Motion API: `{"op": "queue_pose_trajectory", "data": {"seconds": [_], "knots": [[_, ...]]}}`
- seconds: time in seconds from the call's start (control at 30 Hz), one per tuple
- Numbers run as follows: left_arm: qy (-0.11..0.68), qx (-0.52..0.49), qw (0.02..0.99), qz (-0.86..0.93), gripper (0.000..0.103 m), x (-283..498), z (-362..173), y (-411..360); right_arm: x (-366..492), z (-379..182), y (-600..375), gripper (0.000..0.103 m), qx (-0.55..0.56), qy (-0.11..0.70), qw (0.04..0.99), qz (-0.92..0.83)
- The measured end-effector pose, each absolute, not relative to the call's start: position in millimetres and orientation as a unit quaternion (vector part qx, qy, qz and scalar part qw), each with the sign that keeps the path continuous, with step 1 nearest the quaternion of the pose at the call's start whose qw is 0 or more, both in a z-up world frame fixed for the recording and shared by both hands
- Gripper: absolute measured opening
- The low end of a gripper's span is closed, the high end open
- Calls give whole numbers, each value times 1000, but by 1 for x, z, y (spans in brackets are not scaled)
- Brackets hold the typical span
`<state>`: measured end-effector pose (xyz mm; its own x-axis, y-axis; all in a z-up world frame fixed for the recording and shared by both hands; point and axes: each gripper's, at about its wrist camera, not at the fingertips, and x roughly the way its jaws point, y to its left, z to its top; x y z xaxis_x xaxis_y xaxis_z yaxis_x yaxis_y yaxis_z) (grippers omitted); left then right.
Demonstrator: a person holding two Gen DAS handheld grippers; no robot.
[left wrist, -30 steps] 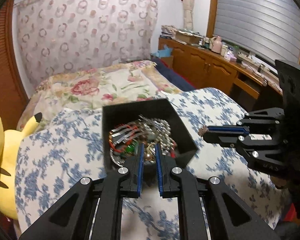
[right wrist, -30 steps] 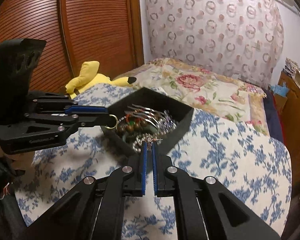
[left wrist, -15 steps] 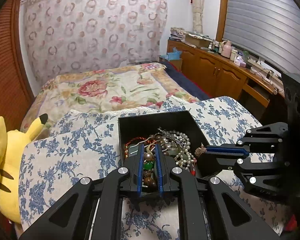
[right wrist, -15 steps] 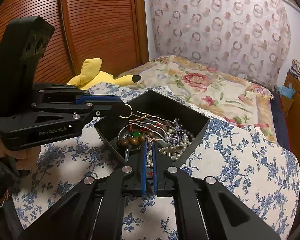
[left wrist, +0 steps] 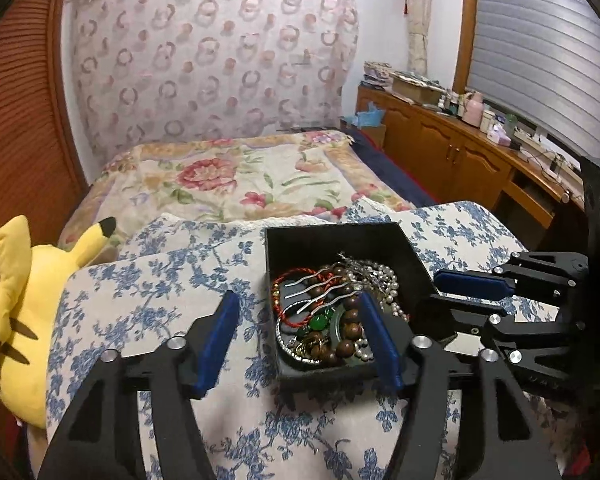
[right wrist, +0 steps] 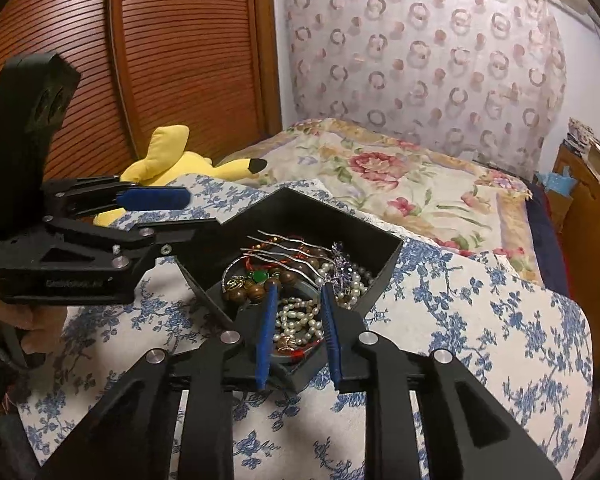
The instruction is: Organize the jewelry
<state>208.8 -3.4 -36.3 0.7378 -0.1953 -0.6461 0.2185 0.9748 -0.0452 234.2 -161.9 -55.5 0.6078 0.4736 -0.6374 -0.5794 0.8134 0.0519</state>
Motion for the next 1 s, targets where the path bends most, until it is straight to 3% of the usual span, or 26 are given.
{"op": "queue_pose_trajectory", "data": {"seconds": [0.1, 0.2, 0.3, 0.37, 0.47, 1.0], "knots": [[336, 19, 937, -92, 81, 195, -33, -1, 219, -48, -173, 39, -64, 316, 907, 270], [328, 17, 941, -75, 90, 177, -31, 0, 199, -41, -184, 62, -46, 297, 922, 246], [322, 16, 945, -62, 95, 160, -29, 2, 175, -35, -196, 71, -35, 279, 935, 218], [313, 18, 948, -51, 95, 144, -27, 1, 159, -32, -203, 86, -27, 267, 942, 199], [310, 12, 949, -46, 95, 124, -25, 2, 140, -29, -213, 98, -19, 253, 951, 178], [287, 8, 957, -33, 95, 70, -15, -1, 87, -21, -231, 100, 6, 227, 963, 148]]}}
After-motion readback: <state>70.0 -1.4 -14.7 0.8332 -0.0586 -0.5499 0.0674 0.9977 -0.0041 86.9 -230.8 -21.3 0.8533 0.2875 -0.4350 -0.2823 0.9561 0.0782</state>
